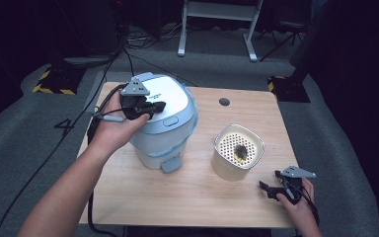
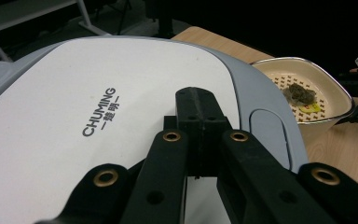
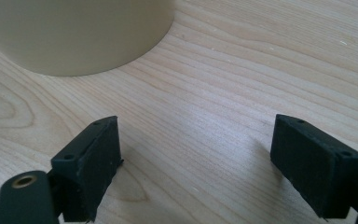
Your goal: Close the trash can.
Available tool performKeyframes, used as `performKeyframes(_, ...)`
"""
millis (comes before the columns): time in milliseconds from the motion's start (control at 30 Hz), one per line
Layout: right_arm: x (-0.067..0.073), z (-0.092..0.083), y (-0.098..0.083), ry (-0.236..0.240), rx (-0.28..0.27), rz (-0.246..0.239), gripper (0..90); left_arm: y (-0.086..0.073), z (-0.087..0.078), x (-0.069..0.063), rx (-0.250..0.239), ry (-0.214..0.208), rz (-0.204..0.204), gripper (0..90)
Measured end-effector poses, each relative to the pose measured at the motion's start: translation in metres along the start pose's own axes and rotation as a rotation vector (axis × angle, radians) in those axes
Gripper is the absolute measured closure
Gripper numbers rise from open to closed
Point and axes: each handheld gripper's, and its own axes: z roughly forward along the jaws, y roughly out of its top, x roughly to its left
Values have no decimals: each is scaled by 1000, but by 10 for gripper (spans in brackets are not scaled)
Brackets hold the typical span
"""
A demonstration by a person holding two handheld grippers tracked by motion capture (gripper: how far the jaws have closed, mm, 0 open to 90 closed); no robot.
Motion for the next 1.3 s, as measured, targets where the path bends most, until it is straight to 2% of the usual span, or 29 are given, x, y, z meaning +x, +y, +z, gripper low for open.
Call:
performKeyframes(200,0,0,0,0,0,0,161,0,1,4,-18,-19,-19,897)
performKeyframes(233,0,0,0,0,0,0,161,-1,3,5,-43,-23,-44,836)
performKeyframes(267,0,0,0,0,0,0,161,-2,4,5,-55,-24,-59,701)
performKeyframes(333,0,0,0,0,0,0,161,-3,7,5,-86,-23,-89,568)
performKeyframes(433,0,0,0,0,0,1,161,-3,8,5,-129,-19,-73,428)
performKeyframes(533,0,0,0,0,0,0,161,-1,6,3,-145,-25,-58,368)
performKeyframes(667,0,0,0,0,0,1,161,2,-1,-3,-155,-29,-39,356)
performKeyframes(733,0,0,0,0,0,1,161,3,-6,-7,-144,-40,-28,382)
performKeyframes(933,0,0,0,0,0,0,161,0,-22,-17,-166,-43,1,379)
performKeyframes(1300,0,0,-1,2,-1,0,161,-33,-55,-32,-193,-37,-1,391)
